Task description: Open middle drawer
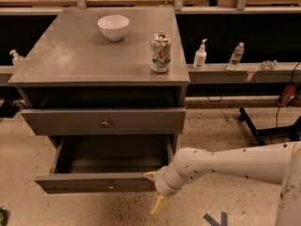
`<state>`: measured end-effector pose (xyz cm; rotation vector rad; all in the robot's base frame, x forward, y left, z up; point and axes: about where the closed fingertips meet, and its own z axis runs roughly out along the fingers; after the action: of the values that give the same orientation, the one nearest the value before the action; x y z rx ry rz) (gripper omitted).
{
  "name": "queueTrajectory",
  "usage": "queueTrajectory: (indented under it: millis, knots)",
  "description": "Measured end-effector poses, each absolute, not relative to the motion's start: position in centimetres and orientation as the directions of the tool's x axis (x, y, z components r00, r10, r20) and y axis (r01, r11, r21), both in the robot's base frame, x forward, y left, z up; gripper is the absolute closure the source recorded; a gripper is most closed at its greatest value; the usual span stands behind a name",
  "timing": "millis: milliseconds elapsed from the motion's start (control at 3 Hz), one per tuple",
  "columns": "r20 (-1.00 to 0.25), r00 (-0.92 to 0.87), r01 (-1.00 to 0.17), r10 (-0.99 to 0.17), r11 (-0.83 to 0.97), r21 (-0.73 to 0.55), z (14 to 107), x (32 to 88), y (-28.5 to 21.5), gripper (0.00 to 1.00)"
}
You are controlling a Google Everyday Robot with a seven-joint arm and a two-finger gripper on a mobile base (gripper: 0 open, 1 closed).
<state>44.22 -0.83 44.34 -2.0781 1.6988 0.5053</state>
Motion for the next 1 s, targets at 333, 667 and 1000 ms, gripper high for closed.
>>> queueTrajectory:
  millis: [333, 667, 1000]
  knots:
    - [-0.534, 0.207, -0.978, -0.82, -0.163, -0.128, 45.4, 44.6, -1.6, 0.28]
    - [-0.531, 0.222, -0.969, -0.818, -0.127, -0.21, 46.6, 47.3, -3.2, 0.29]
    - [-0.469, 0.203, -0.969, -0.859, -0.109, -0.22, 45.4, 50.9, -3.6, 0.3]
